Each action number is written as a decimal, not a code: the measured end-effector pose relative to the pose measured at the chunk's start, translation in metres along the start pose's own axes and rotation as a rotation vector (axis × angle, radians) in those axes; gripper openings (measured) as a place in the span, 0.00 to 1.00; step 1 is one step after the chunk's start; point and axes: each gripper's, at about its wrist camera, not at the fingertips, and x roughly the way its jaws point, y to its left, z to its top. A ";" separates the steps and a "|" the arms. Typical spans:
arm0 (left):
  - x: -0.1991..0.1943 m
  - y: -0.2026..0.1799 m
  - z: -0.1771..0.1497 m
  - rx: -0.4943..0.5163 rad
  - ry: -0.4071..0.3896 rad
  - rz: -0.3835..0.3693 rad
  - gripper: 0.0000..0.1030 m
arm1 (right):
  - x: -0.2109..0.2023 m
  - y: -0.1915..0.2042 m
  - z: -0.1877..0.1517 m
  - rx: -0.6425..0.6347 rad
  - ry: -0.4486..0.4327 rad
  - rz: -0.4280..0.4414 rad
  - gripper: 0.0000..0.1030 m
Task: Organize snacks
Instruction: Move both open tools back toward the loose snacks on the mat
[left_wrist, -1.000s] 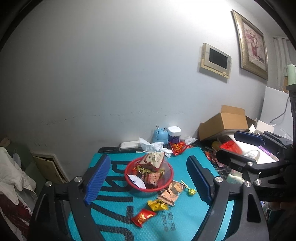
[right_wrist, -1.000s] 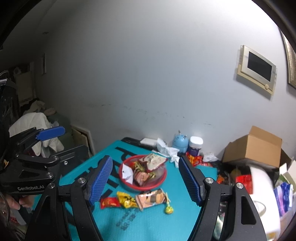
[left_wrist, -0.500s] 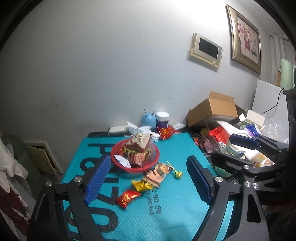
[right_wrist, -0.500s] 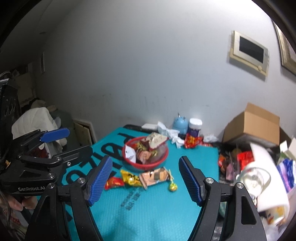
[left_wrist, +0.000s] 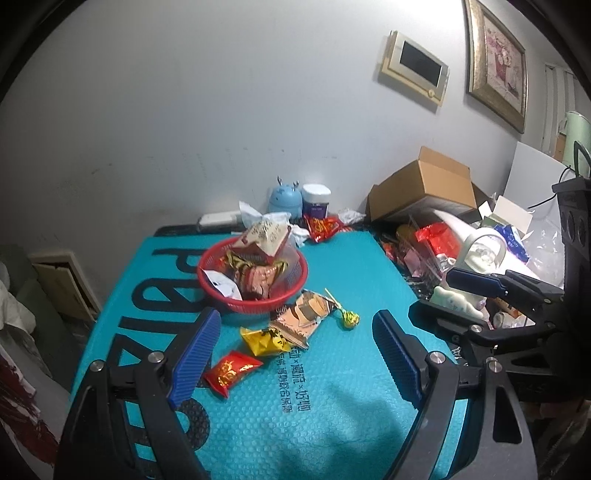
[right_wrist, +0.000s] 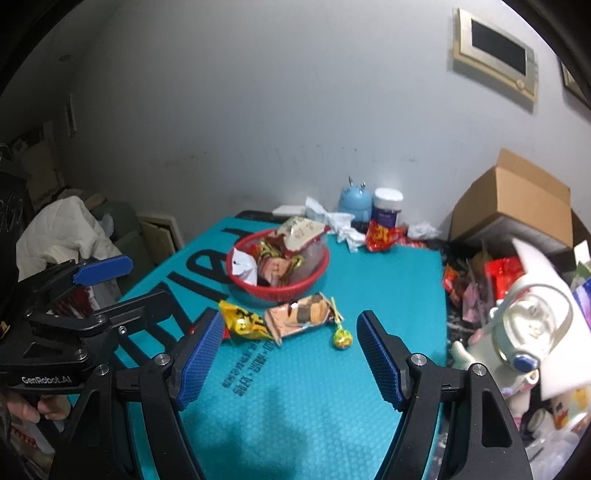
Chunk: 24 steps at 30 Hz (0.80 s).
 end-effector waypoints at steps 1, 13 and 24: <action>0.004 0.001 0.000 -0.001 0.007 -0.001 0.82 | 0.004 -0.002 -0.001 0.002 0.007 0.000 0.73; 0.065 0.013 0.000 -0.034 0.072 -0.042 0.82 | 0.064 -0.029 -0.007 0.041 0.102 0.007 0.73; 0.120 0.027 -0.007 -0.057 0.156 -0.035 0.82 | 0.114 -0.047 -0.016 0.065 0.164 0.023 0.73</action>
